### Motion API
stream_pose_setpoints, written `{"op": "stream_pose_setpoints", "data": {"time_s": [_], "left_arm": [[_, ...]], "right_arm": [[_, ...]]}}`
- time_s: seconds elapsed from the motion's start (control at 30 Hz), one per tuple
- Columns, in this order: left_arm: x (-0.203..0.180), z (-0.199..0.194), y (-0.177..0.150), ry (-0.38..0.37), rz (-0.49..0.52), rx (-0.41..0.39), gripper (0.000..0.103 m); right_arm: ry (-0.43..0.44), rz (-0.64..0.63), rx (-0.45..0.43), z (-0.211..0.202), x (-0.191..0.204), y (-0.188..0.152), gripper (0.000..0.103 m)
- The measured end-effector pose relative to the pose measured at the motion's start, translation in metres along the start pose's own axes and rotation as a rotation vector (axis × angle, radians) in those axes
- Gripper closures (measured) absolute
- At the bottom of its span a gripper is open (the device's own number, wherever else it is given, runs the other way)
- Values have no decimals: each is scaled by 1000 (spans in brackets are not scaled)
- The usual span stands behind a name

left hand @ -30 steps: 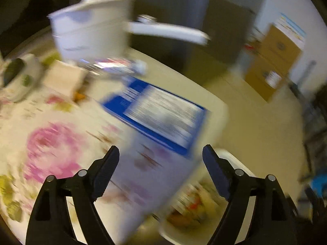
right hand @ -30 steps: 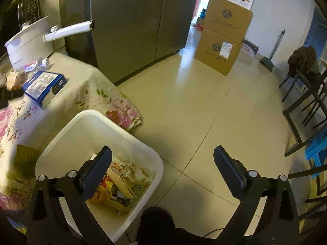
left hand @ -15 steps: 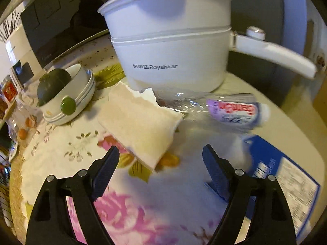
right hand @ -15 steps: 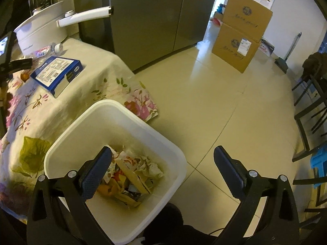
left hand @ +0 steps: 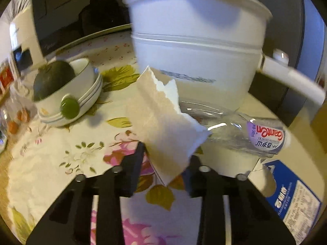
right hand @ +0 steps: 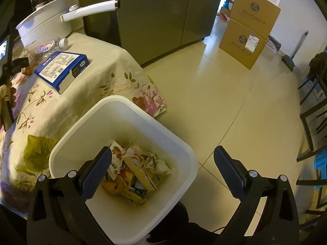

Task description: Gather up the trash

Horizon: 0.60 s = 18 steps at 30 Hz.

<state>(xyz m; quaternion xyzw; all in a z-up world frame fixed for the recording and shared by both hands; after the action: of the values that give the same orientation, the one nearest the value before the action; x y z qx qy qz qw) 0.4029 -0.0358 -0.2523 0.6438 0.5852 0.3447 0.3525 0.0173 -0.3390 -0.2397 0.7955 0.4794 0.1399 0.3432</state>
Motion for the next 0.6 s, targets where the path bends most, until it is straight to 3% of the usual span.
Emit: {"op": "stream_pose_setpoints", "data": {"time_s": [0.13,0.33,0.6], "left_arm": [[26,-16,-1,-51,-92,18,98],[45,-56,9,-99,-111,1,102],[53,-120,5,-203,-118,-9,102]], "right_arm": [[5,-14,-30,-4,6,5,7],[95,-31,-61,-8,42,22,7],[255,-237,-190,6,130,90,7]]}}
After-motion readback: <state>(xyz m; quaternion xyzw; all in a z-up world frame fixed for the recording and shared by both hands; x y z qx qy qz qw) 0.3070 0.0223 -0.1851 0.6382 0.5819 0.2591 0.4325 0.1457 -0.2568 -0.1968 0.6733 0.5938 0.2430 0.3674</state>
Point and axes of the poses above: each gripper's, at about its wrist camera, not at the fingertips, and z roughly the way its jaws point, x to its left, y to its top, the point moved 9 cm from there along z, roughly the way its jaws point, and after that the axes turned 15 degrees about -x, right-handed, at the moved point
